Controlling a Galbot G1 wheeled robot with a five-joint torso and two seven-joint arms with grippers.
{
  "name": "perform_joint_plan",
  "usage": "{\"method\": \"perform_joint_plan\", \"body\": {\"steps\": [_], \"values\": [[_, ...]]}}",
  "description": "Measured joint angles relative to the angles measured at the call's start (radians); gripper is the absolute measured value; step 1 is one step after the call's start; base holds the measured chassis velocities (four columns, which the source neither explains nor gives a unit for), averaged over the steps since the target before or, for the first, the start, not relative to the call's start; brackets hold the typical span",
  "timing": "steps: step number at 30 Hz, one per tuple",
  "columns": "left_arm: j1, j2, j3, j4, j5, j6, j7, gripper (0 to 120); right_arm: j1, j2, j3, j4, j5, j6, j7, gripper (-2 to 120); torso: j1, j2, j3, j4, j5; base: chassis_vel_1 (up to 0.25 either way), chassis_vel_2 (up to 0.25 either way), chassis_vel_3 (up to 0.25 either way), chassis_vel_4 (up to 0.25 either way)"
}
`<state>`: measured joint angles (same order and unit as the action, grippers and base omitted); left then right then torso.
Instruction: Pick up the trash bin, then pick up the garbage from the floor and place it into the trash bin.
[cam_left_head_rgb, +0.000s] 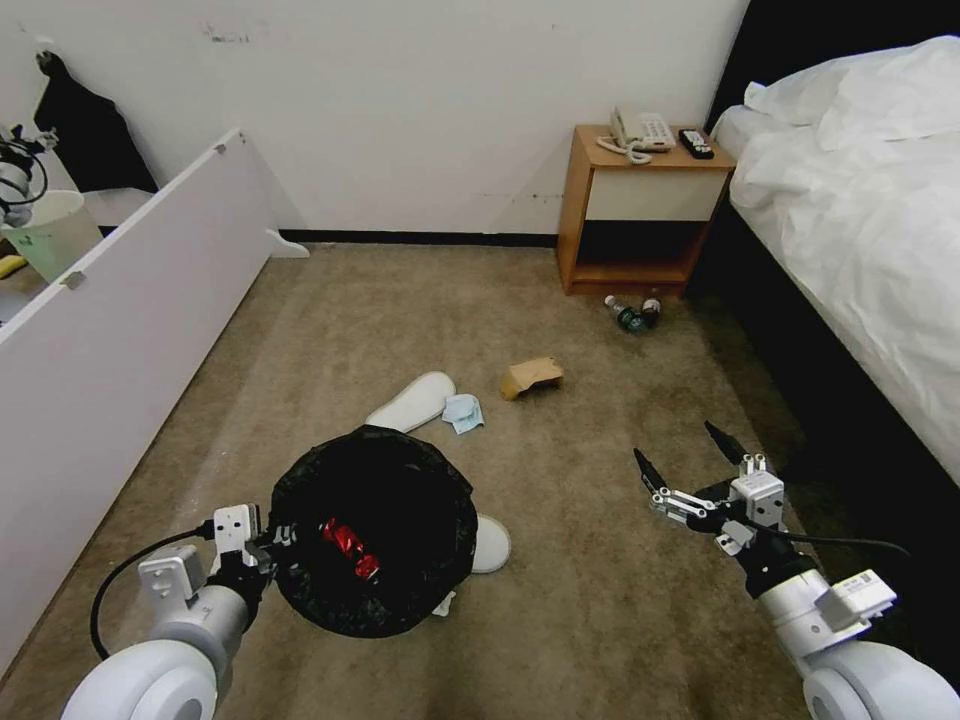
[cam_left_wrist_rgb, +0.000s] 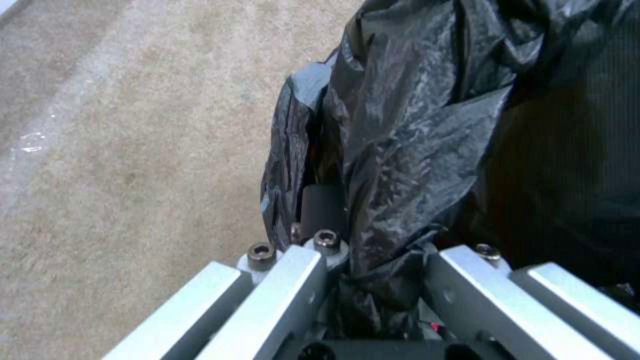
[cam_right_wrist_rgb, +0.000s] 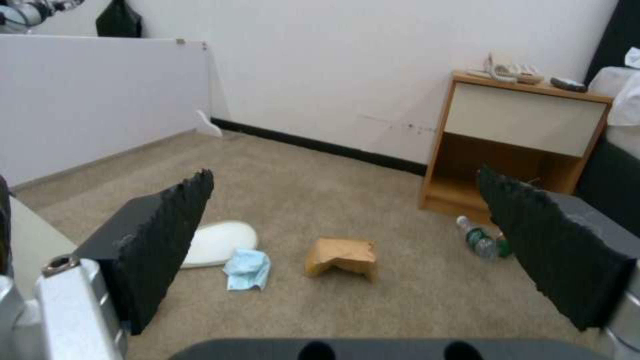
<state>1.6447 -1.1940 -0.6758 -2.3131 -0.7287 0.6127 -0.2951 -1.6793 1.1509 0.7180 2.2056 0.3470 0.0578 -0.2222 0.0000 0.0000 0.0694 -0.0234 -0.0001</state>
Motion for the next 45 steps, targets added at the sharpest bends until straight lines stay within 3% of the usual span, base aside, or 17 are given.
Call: {"method": "perform_joint_plan", "body": {"steps": [45], "values": [[-0.014, 0.0, 0.0, 0.002, -0.026, 0.002, -0.015, 0, 0.001, -0.001, -0.001, -0.015, -0.008, 0.005, -0.005, 100, 0.0, 0.0, 0.0, 0.0, 0.0, -0.013, 0.013, 0.013, -0.013]]}}
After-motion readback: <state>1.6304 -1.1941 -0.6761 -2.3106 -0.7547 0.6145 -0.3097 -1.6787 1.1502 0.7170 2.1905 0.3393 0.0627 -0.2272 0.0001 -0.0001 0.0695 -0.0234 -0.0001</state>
